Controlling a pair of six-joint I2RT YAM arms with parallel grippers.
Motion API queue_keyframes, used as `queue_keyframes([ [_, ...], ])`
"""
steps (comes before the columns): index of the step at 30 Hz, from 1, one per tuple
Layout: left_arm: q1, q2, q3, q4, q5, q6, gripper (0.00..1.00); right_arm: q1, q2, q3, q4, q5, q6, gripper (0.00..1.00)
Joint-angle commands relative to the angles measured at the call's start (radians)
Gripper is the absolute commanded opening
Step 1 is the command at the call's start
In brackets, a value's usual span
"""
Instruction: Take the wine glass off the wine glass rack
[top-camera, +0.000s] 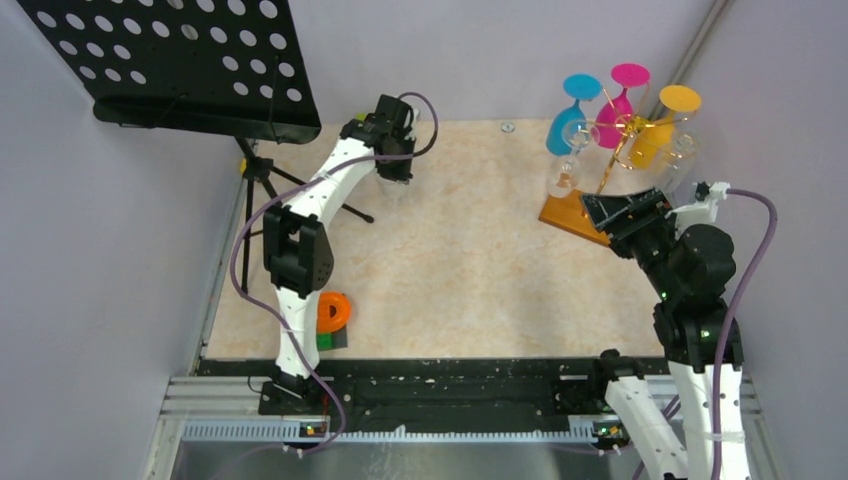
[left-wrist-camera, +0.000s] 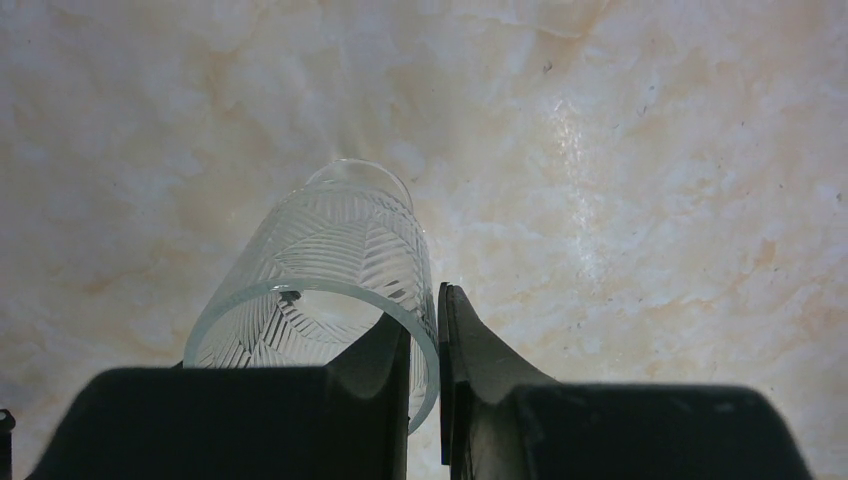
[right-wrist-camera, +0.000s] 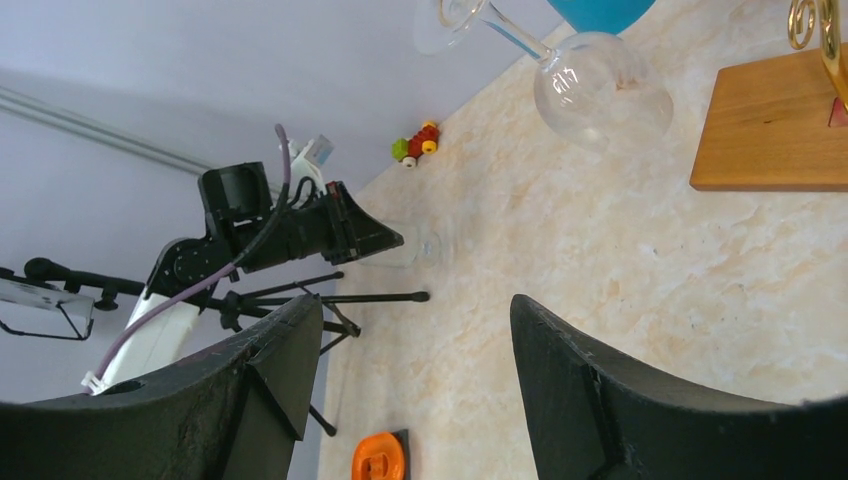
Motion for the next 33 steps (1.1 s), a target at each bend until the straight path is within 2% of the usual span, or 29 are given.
queue_keyframes([
  [1,0.003,0.019,0.056,0.068,0.048,0.028,0.0,0.007,0.006,0.021,0.048,0.006,0.013,0.7],
  [16,0.005,0.068,0.013,0.128,-0.03,0.045,0.04,0.007,-0.004,-0.004,0.028,0.008,0.04,0.7],
  [18,0.005,0.068,0.005,0.133,-0.027,0.048,0.09,0.007,-0.004,-0.005,0.029,0.008,0.042,0.7],
  [21,0.005,0.071,0.008,0.133,-0.026,0.05,0.26,0.006,-0.004,-0.005,0.028,0.008,0.044,0.7],
  [28,0.005,0.087,0.031,0.122,-0.033,0.059,0.35,0.006,0.005,0.02,0.007,0.006,0.033,0.69],
  [33,0.003,0.045,0.054,0.112,-0.033,0.057,0.54,0.006,0.021,0.042,-0.006,0.005,0.014,0.69],
])
